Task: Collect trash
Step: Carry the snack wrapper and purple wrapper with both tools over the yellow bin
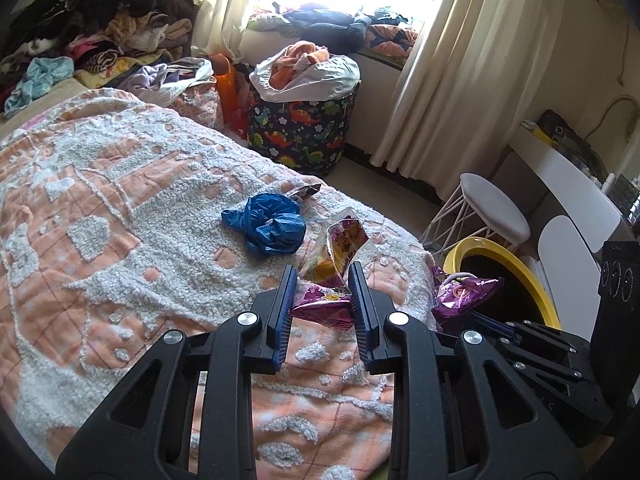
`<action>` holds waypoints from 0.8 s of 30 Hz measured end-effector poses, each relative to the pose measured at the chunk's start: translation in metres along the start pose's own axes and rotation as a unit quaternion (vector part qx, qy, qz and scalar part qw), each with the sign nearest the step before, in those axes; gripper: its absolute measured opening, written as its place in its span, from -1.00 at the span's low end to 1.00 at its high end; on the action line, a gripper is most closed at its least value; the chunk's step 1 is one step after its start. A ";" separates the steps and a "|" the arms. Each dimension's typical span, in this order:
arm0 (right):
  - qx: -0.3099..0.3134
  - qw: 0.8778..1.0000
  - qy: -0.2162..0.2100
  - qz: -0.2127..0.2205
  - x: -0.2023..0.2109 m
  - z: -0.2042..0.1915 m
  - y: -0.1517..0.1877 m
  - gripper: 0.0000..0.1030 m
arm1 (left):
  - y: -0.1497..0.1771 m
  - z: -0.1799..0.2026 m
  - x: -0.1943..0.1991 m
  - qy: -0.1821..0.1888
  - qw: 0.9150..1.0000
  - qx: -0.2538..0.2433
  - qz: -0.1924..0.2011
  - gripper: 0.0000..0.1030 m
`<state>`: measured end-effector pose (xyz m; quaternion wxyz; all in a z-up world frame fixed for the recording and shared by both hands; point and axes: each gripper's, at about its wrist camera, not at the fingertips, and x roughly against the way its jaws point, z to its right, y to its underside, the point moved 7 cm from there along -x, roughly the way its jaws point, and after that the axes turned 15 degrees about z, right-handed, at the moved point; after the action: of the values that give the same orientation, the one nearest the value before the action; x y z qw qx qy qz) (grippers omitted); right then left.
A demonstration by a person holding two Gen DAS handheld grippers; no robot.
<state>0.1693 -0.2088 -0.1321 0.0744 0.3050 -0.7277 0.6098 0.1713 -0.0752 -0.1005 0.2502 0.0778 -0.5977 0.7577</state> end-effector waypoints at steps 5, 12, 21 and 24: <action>-0.008 1.000 0.004 0.007 0.008 0.009 -0.002 -0.80 | 0.000 0.009 0.001 0.006 1.000 -0.009 0.000 -0.61; -0.017 1.000 0.010 0.017 0.017 0.018 -0.007 -0.80 | 0.000 0.022 0.000 0.015 1.000 -0.021 0.000 -0.61; -0.034 0.998 0.024 0.036 0.033 0.038 -0.015 -0.80 | 0.001 0.042 0.002 0.033 0.999 -0.038 0.002 -0.61; -0.039 0.998 0.031 0.043 0.038 0.048 -0.018 -0.80 | 0.002 0.049 0.001 0.039 0.998 -0.043 0.002 -0.61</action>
<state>0.1610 -0.2688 -0.1100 0.0827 0.2511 -0.7608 0.5927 0.1604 -0.1217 -0.0881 0.2750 0.0362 -0.6199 0.7340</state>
